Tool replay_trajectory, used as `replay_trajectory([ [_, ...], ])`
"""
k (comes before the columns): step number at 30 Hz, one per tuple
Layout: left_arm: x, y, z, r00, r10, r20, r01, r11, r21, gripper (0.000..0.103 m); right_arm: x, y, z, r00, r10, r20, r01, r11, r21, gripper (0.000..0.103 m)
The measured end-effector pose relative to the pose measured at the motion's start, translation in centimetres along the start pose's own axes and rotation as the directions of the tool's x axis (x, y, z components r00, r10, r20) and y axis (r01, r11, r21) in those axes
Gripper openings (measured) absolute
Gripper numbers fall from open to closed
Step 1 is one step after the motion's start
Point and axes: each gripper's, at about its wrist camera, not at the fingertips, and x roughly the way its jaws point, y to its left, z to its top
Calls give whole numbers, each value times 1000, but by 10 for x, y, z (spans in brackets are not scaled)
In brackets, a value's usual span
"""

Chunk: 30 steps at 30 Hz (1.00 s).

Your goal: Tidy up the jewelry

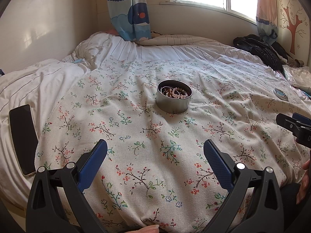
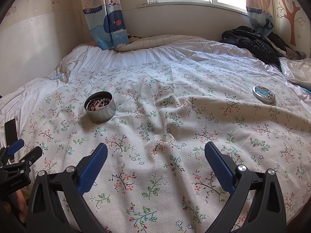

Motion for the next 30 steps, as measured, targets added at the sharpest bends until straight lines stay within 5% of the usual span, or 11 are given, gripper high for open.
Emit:
replay_trajectory([
  [30,-1,2,2,1000,-1,1,1,1000,9,95,1,-2,-2,1000,-3,-8,3,1000,-7,96],
])
